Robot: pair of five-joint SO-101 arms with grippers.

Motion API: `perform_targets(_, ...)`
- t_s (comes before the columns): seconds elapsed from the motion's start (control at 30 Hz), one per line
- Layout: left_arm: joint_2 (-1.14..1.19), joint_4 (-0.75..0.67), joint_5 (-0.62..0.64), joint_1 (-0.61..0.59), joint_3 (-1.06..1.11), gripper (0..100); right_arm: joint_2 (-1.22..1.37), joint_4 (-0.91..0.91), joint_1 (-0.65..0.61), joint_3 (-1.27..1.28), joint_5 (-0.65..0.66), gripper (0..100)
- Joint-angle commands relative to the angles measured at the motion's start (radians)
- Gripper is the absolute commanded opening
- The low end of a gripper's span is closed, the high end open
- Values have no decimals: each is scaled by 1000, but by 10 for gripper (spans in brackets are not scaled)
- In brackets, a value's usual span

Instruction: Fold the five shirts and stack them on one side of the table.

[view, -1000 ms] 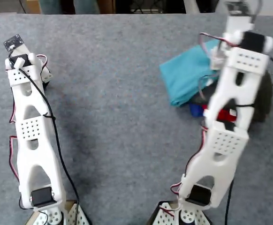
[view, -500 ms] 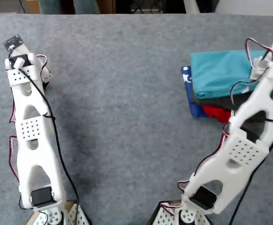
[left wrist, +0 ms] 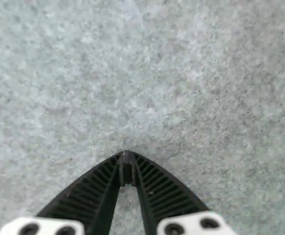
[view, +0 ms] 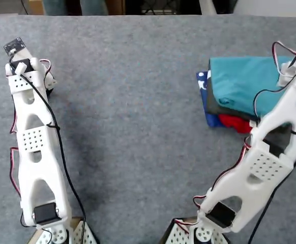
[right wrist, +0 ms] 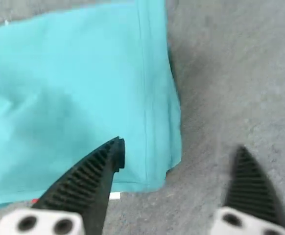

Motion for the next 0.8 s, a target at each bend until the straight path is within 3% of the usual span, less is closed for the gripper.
perform_targets(0.0, -12, -9, -8, -33, -27, 30, -114, 3, 12, -61, 3, 338)
perform_targets(0.2, -29, 12, -8, -42, -28, 30, -217, 6, -26, -59, 32, 8)
perform_targets(0.37, -235, 87, -84, -209, -24, 53, -341, 8, -37, 36, 40, 52)
perform_targets(0.53, -333, 106, -187, -510, -24, 222, -498, 8, -72, 312, 38, 50)
perform_targets(0.77, -290, 95, -379, -814, -5, 227, -690, -23, -184, 671, 38, 50)
